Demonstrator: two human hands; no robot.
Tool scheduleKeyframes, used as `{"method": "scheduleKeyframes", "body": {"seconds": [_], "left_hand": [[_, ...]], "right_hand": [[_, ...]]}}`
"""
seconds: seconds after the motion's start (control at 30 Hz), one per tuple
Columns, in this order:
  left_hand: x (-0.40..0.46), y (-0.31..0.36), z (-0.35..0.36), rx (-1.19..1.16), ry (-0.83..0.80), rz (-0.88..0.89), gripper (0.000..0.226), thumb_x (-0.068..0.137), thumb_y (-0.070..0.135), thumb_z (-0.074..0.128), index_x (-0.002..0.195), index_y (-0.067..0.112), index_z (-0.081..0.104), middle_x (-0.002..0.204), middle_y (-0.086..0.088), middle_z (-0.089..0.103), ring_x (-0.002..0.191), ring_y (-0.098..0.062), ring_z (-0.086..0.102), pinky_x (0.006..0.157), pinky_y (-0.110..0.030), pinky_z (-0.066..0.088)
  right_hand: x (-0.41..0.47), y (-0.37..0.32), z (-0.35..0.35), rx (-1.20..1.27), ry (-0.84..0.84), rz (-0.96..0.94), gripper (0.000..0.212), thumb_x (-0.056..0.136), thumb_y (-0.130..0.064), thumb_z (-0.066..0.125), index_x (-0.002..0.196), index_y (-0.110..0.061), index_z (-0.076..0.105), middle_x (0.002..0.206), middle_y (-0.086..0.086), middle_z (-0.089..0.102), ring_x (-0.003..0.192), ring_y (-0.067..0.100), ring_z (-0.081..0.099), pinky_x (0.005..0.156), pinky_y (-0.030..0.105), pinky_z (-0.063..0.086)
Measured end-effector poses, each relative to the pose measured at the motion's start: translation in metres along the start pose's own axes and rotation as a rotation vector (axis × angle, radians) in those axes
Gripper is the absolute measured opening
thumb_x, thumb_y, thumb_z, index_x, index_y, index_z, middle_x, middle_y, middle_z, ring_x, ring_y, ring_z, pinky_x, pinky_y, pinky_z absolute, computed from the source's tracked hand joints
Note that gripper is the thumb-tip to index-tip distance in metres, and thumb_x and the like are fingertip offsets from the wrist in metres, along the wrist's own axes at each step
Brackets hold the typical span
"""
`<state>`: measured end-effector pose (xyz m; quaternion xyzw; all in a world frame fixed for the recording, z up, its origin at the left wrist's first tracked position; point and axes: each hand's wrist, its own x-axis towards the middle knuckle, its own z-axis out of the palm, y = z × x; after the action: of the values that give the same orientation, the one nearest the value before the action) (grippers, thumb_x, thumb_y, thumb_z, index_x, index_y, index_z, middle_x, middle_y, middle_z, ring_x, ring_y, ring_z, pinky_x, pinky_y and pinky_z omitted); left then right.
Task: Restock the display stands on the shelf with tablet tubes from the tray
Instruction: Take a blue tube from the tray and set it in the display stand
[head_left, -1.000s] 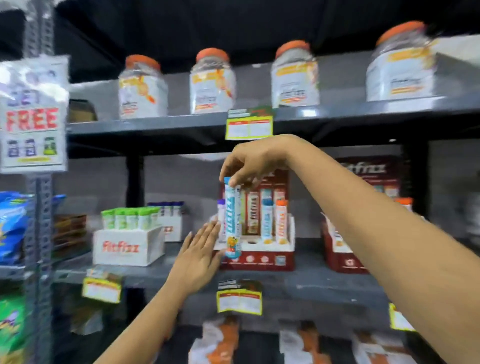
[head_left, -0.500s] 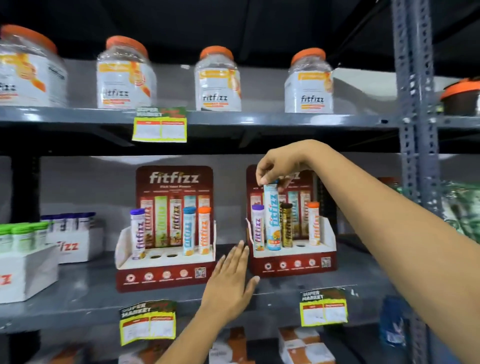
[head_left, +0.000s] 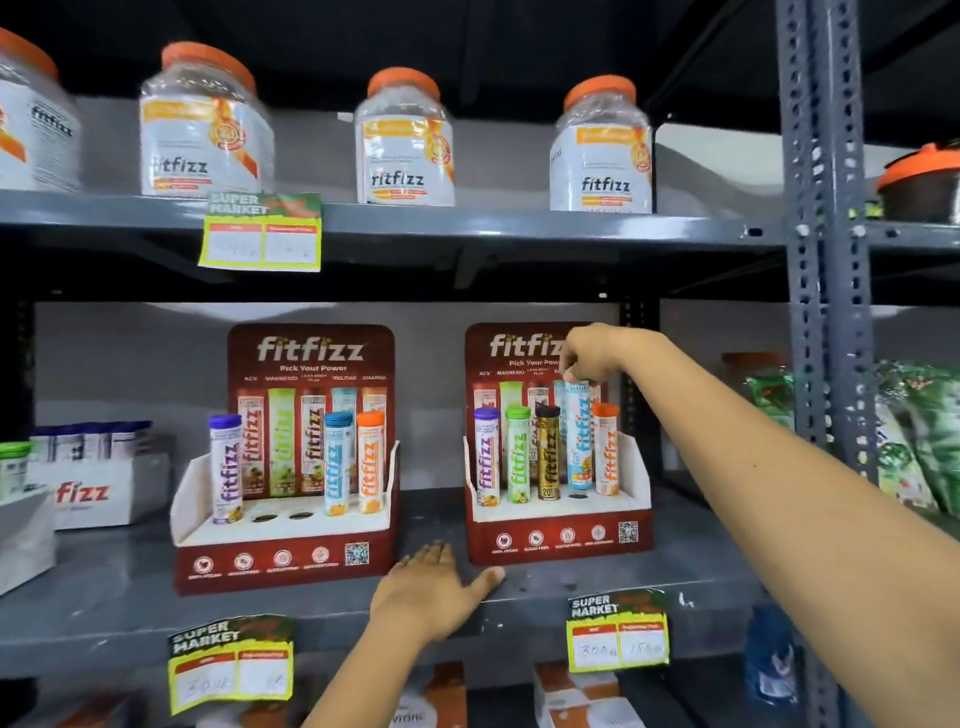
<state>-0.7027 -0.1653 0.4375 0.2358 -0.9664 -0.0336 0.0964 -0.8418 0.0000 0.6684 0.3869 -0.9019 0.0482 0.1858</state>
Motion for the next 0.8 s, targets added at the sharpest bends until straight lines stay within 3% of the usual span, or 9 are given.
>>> {"method": "scheduleKeyframes", "body": {"seconds": [0.1, 0.37, 0.57, 0.8], "left_hand": [[0.001, 0.001, 0.000, -0.008, -0.003, -0.006, 0.095, 0.081, 0.078, 0.014, 0.148, 0.011, 0.013, 0.159, -0.008, 0.014, 0.145, -0.021, 0.014, 0.118, -0.037, 0.013], [0.003, 0.001, 0.002, -0.015, -0.016, -0.019, 0.095, 0.081, 0.079, 0.015, 0.148, 0.013, 0.013, 0.159, -0.006, 0.014, 0.145, -0.019, 0.014, 0.117, -0.036, 0.012], [0.002, 0.000, 0.002, -0.015, -0.013, -0.021, 0.094, 0.080, 0.079, 0.015, 0.148, 0.015, 0.013, 0.159, -0.005, 0.015, 0.145, -0.019, 0.015, 0.117, -0.037, 0.013], [0.001, 0.001, 0.002, -0.019, -0.007, -0.024, 0.094, 0.079, 0.080, 0.015, 0.148, 0.015, 0.014, 0.159, -0.004, 0.016, 0.144, -0.019, 0.015, 0.117, -0.038, 0.013]], "right_hand": [[0.004, 0.009, 0.018, 0.065, 0.032, -0.011, 0.029, 0.093, -0.015, 0.054, 0.117, -0.001, 0.065, 0.122, 0.018, 0.065, 0.112, 0.035, 0.061, 0.097, 0.045, 0.051], [0.009, 0.026, 0.040, 0.115, 0.035, -0.031, 0.034, 0.096, -0.017, 0.052, 0.129, -0.010, 0.059, 0.131, 0.010, 0.059, 0.115, 0.027, 0.056, 0.092, 0.035, 0.047], [0.010, 0.025, 0.032, 0.122, -0.007, -0.095, 0.031, 0.095, -0.018, 0.055, 0.124, -0.012, 0.063, 0.127, 0.008, 0.063, 0.112, 0.023, 0.058, 0.093, 0.036, 0.049], [0.018, 0.025, 0.053, 0.203, 0.091, -0.044, 0.032, 0.097, -0.016, 0.049, 0.126, -0.006, 0.060, 0.130, 0.015, 0.060, 0.115, 0.031, 0.057, 0.087, 0.034, 0.045]]}}
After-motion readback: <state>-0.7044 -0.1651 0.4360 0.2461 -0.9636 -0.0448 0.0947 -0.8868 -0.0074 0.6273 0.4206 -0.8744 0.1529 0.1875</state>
